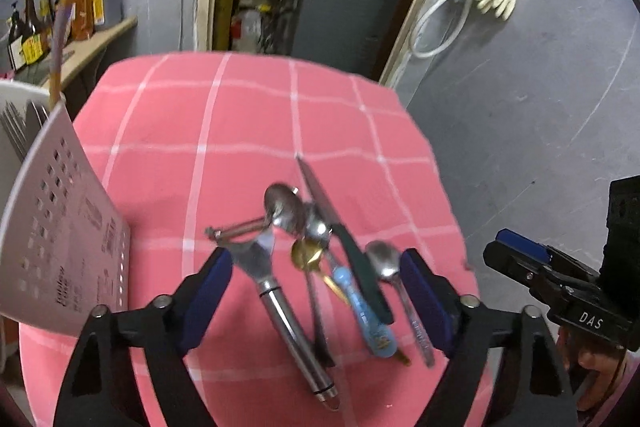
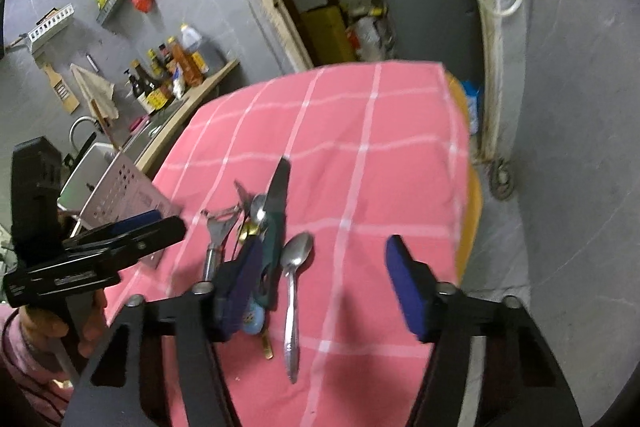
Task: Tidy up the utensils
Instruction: 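Grasp the metal peeler with the left gripper while the right gripper grasps a spoon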
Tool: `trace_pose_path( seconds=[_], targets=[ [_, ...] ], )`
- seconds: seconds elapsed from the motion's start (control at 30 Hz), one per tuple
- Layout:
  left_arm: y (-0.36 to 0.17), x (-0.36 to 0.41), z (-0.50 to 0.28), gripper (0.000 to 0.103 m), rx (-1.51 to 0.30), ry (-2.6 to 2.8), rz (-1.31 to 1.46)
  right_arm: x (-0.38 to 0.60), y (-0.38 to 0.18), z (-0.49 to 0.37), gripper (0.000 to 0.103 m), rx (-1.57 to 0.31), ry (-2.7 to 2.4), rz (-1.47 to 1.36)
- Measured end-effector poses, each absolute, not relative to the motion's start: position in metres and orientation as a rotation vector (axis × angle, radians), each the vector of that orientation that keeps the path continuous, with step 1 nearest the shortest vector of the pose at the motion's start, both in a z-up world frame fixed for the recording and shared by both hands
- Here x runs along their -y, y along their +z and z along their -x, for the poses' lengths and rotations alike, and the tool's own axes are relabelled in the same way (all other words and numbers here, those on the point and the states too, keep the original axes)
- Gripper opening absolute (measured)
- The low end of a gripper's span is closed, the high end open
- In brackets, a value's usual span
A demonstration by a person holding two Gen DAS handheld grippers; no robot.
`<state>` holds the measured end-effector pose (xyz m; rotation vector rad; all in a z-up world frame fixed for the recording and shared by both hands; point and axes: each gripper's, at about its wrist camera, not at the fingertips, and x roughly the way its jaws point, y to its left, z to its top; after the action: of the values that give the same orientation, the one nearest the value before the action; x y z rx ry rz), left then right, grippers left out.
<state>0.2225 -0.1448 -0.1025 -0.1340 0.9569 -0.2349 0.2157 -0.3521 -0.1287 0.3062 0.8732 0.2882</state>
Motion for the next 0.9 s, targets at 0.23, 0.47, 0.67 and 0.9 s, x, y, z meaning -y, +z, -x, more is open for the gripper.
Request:
trace_pose_path(
  seconds=[0.23, 0.47, 0.67, 0.9],
  targets=[
    [-0.134, 0.136, -0.239, 0.053, -1.104, -0.18, 0.177, 0.335, -0.161, -0.231, 0.031, -0.97, 0.368, -0.359],
    [-0.157, 0.126, -0.249, 0.038, -1.205, -0.142, 0.243, 0.318, -0.184, -0.245, 0.028, -1.058, 0.416, -0.366],
    [-0.164, 0.121, -0.252, 0.037, -1.226, -0.143, 0.285, 0.308, -0.2, -0.254, 0.027, -1.11, 0.45, -0.397],
    [-0.164, 0.121, -0.263, 0.022, -1.25, -0.127, 0.28, 0.303, -0.208, -0.269, 0.026, -1.117, 0.469, -0.475]
  ],
)
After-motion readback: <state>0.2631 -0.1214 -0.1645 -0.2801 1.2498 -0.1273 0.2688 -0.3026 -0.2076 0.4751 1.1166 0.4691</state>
